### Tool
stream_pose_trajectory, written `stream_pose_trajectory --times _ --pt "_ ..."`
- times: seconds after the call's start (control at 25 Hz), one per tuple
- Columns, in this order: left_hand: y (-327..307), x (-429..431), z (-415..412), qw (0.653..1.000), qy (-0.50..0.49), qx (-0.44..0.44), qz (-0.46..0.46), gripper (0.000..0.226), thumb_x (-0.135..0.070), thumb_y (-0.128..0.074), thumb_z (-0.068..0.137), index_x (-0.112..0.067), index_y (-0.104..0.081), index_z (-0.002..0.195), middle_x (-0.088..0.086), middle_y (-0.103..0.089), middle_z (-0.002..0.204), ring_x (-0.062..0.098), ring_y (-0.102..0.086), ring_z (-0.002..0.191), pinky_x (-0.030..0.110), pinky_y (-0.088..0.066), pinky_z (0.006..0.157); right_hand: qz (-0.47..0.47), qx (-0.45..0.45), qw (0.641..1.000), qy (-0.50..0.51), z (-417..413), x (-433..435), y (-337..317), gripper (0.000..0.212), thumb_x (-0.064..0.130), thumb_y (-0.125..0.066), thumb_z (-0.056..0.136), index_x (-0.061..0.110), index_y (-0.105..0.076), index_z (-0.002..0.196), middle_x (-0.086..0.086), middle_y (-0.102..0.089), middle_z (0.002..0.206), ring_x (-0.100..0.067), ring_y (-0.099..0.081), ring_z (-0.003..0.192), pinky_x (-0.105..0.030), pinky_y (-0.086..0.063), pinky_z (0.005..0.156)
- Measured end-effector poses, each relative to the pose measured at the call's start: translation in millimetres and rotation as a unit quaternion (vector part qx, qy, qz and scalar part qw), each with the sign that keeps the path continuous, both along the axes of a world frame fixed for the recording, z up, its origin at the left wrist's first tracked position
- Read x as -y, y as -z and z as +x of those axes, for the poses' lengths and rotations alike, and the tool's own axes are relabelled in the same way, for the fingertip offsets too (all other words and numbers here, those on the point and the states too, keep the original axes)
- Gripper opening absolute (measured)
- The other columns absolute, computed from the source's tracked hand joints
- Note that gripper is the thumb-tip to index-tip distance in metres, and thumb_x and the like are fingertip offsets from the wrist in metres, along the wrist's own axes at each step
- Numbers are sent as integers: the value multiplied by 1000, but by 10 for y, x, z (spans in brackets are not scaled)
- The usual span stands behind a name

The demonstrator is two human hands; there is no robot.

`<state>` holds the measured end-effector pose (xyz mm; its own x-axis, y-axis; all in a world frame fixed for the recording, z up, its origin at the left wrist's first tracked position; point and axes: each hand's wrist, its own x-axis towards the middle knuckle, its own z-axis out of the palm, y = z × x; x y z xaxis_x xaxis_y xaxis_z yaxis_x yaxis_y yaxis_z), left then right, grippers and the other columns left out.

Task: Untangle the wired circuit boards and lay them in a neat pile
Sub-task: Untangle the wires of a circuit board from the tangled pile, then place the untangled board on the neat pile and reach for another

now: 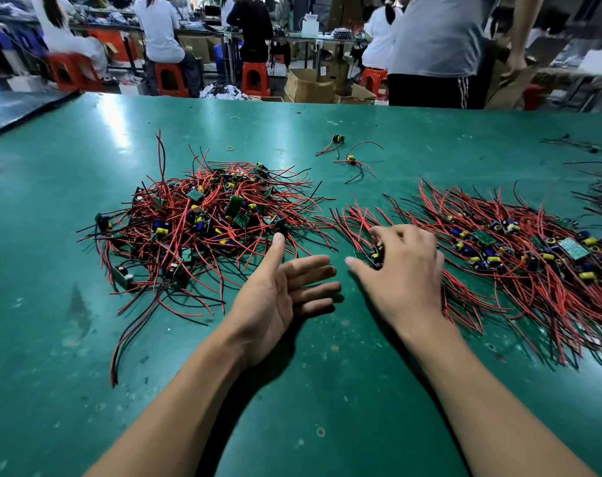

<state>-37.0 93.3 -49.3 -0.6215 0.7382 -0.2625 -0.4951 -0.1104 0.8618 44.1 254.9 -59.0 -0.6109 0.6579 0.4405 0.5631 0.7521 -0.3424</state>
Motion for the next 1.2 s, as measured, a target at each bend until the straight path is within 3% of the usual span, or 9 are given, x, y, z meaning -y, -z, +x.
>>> stream_pose_trajectory --times 0.08,0.16,0.24,0.48,0.68,0.76,0.96,1.04,1.2 --pt "19 2 -11 1000 5 -5 4 80 -64 -26 93 1 -59 124 19 -68 120 37 -61 117 43 -50 95 35 65 997 -13 -48 56 59 72 66 -68 76 33 -53 139 -8 -43 148 -31 -25 143 -53 -14 118" --pt "28 7 -16 1000 15 -15 10 81 -66 -29 88 1 -60 123 19 -69 118 37 -64 112 41 -53 92 -28 122 992 26 -39 -30 64 86 79 -58 75 37 -38 148 -10 -28 159 -35 -11 149 -58 -5 119" --pt "27 10 -13 999 20 -22 14 82 -68 -34 82 0 -61 120 19 -69 116 35 -67 107 41 -55 89 -87 137 985 52 16 -152 53 87 81 -52 77 37 -35 149 -11 -28 159 -36 -17 148 -56 -14 118" --pt "46 10 -30 999 29 -34 21 81 -68 -35 82 -1 -61 118 20 -70 114 35 -70 98 40 -57 83 -73 95 991 67 30 -141 -28 63 61 -56 81 30 -55 135 -9 -51 140 -36 -47 125 -47 -37 102" --pt "40 15 -33 999 34 -28 29 80 -67 -35 82 0 -61 117 22 -70 112 33 -72 90 37 -59 78 -44 64 993 83 62 -93 -75 47 54 -48 93 17 -62 117 -12 -62 121 -36 -56 112 -45 -41 91" --pt "35 18 -28 999 37 -26 30 80 -67 -36 81 0 -61 116 22 -70 111 33 -73 88 37 -59 77 -33 52 994 85 59 -85 -58 46 54 -42 98 16 -59 118 -10 -63 124 -34 -52 118 -45 -39 95" --pt "22 24 -14 999 41 -26 25 77 -66 -30 89 -1 -62 116 22 -70 112 33 -72 87 38 -58 78 -61 146 987 29 49 -29 -15 96 84 -50 75 26 -34 149 -9 -36 154 -31 -26 144 -48 -25 113" --pt "6 25 -14 999 37 -25 25 77 -66 -33 86 -1 -62 114 23 -70 111 33 -72 85 37 -58 76 -56 139 989 23 41 -57 -23 87 74 -57 80 25 -35 148 -10 -40 150 -32 -32 139 -47 -32 108" --pt "-10 27 -6 999 28 -22 24 76 -66 -34 85 0 -63 112 24 -70 109 32 -72 82 36 -59 74 -33 32 998 36 78 -171 -48 58 43 -63 90 21 -47 141 -12 -53 134 -37 -52 119 -44 -45 94"
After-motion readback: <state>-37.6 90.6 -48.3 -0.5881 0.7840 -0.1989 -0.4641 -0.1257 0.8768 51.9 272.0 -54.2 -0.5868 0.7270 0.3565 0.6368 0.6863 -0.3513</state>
